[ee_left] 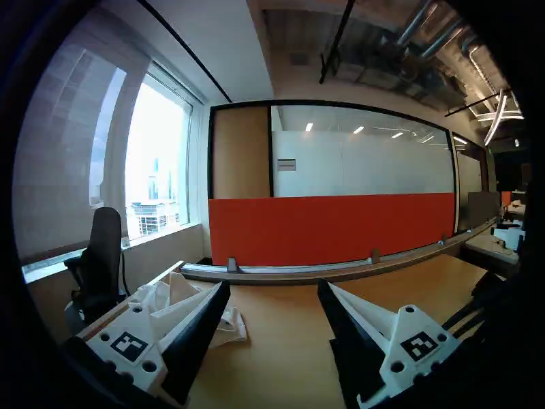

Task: Fold towel

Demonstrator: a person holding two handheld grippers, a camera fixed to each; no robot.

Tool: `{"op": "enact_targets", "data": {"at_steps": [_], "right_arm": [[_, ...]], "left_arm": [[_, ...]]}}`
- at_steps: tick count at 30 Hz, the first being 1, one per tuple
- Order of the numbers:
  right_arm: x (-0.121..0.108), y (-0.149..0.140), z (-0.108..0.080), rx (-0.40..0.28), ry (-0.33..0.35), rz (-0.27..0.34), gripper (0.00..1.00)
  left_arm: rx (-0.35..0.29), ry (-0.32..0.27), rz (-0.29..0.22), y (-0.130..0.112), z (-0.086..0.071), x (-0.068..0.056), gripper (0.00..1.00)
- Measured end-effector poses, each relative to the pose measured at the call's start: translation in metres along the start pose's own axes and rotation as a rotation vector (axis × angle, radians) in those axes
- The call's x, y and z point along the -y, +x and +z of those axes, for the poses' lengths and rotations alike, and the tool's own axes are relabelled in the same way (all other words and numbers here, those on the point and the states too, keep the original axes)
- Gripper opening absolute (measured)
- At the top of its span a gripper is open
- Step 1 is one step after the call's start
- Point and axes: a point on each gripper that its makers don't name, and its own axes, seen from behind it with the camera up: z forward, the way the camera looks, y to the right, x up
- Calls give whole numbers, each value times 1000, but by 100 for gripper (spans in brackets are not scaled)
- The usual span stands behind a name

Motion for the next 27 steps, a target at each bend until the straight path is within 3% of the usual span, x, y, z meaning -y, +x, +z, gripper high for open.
{"op": "enact_targets", "data": {"at_steps": [6,12,19,27], "right_arm": [[0,30,-1,-8,-7,-5,100],[-1,43,-3,-8,-11,-2,100],[2,48,-5,12,9,-28,100],[14,49,-6,43,80,-76,100]], "left_arm": [[1,2,-15,18,-2,1,95],[6,-17,-44,26,-2,-6,95],[16,-50,-19,35,-4,-13,95],[50,-103,5,35,-6,-23,95]]}}
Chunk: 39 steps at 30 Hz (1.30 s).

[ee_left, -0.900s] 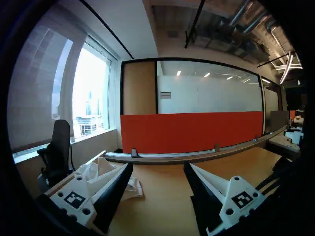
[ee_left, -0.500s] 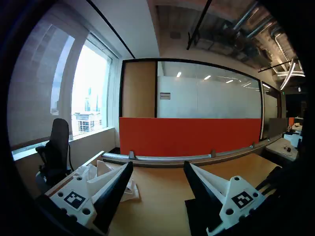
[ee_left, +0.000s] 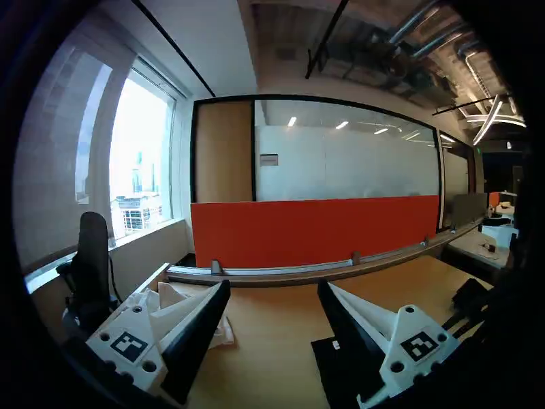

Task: Fold towel

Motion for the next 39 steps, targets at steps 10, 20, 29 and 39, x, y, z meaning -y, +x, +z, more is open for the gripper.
{"op": "enact_targets", "data": {"at_steps": [10,20,29,39], "right_arm": [[22,-4,-1,53,109,-62,100],[50,-41,-10,183,276,-138,100],[69,-85,-22,312,403,-191,100],[81,-145,-26,411,461,-209,100]], "left_arm": [[62,-73,28,-15,-3,-15,95],[168,-191,76,-50,-5,-37,95],[256,-314,121,-87,-10,-64,95],[348,-389,153,-149,-15,-89,95]]}}
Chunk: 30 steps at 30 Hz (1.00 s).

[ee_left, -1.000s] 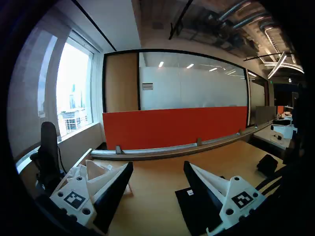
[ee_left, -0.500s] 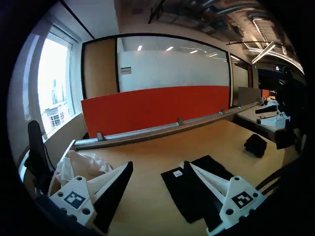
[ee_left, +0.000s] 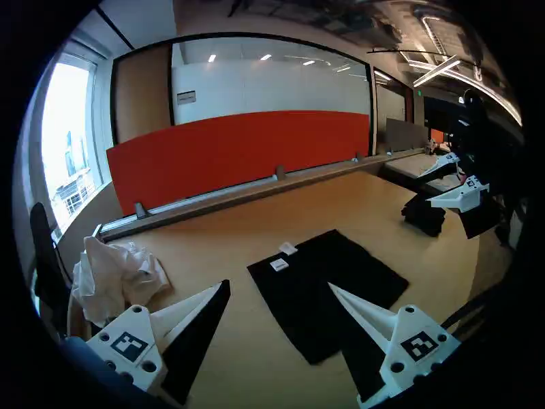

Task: Fold towel

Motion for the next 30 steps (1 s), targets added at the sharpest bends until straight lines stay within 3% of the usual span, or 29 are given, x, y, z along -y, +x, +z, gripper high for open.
{"op": "enact_targets", "data": {"at_steps": [8,21,30], "right_arm": [[15,-41,22,54,33,0,100],[34,-118,55,189,77,-20,100],[49,-167,66,298,121,-20,100]], "left_arm": [[85,-43,33,-47,21,-19,95],[245,-94,58,-119,51,-32,95],[345,-147,82,-159,65,-46,95]]}}
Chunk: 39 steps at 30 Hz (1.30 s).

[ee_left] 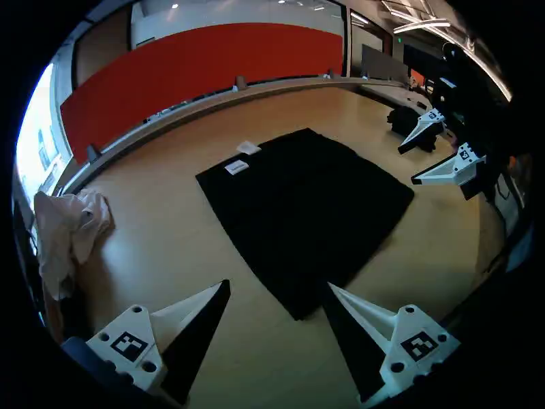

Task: Fold towel

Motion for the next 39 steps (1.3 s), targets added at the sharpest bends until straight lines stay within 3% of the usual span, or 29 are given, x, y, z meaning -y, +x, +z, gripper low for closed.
{"op": "enact_targets", "data": {"at_steps": [8,20,29,39], "right_arm": [[10,-22,9,63,33,0,100],[17,-34,13,103,58,-8,94],[19,-38,14,113,76,-27,79],[25,-39,13,117,105,-15,64]], "left_arm": [[74,-29,11,-19,12,-10,95],[164,-84,19,-39,19,-26,95],[180,-86,23,-41,22,-28,92],[190,-81,36,-41,24,-28,76]]}}
